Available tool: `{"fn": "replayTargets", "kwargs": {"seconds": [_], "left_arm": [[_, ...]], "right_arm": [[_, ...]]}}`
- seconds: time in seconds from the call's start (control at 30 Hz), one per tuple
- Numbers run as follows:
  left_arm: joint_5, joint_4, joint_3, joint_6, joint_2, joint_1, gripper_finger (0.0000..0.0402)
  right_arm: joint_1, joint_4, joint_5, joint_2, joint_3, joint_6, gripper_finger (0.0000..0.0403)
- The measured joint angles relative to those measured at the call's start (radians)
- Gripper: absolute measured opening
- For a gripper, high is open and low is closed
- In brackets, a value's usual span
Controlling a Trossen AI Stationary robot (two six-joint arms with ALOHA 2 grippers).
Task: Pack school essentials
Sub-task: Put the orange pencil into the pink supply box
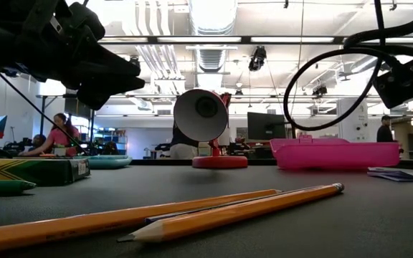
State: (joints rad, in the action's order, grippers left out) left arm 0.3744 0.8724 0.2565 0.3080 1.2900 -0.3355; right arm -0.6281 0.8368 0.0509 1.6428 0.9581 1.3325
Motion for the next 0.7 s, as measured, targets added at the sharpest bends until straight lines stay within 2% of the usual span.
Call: {"fn": "replayTargets", "kwargs": {"seconds": [0.23,0.33,0.5,0.7], "left_arm": [[0.000,0.000,0.000,0.000,0.000,0.000,0.0134],[0.000,0.000,0.000,0.000,0.000,0.000,0.0134],[0.000,0.000,0.000,0.000,0.000,0.000,0.0134],[0.000,0.000,0.000,-0.001,0.000,0.000,0.0134]], "right_arm": [[0.000,0.007,-0.001,-0.018,0.018,-0.011,0.0015],[0.000,0.030,-0.053,-0.057,0.053,-0.038,0.0014],[0.010,0.142,-0.239,-0.121,0.109,-0.099,0.0014],[0.096,0.167,-0.548,-0.220,0.150,-0.314,0.0013]]}}
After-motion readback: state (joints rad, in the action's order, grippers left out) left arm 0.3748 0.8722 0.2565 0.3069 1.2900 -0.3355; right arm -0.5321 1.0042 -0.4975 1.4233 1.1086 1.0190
